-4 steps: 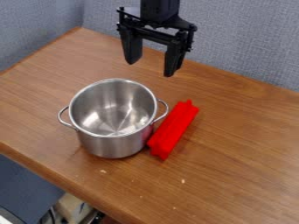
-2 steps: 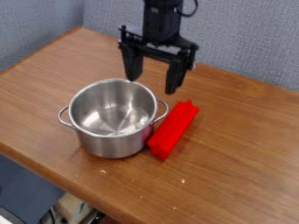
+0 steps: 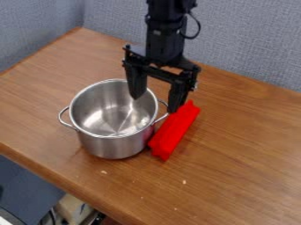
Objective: Put the red object in the metal pot
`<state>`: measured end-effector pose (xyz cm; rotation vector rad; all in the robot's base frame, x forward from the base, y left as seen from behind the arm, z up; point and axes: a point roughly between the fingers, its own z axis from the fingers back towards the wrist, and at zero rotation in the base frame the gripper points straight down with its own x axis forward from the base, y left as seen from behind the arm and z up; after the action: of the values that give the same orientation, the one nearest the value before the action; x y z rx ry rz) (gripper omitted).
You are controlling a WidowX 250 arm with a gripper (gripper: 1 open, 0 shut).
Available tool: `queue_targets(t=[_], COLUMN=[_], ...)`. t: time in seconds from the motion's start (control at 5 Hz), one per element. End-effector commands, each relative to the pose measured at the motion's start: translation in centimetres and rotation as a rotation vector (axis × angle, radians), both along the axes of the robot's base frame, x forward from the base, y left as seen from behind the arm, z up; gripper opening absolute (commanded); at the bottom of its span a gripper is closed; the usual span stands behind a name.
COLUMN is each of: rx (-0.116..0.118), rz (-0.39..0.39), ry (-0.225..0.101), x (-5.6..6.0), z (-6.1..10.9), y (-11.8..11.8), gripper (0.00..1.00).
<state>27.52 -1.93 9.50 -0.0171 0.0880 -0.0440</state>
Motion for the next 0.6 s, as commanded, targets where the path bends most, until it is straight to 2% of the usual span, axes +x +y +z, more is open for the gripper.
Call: queue_targets(t=[0.0, 0.4], rx=[0.002, 0.011], rz=[-0.017, 0.008], ry=[-0.096, -0.130], x=[0.8, 0.9], z=[0.5, -1.7], y=[0.0, -4.1], gripper=[1.00, 1.00])
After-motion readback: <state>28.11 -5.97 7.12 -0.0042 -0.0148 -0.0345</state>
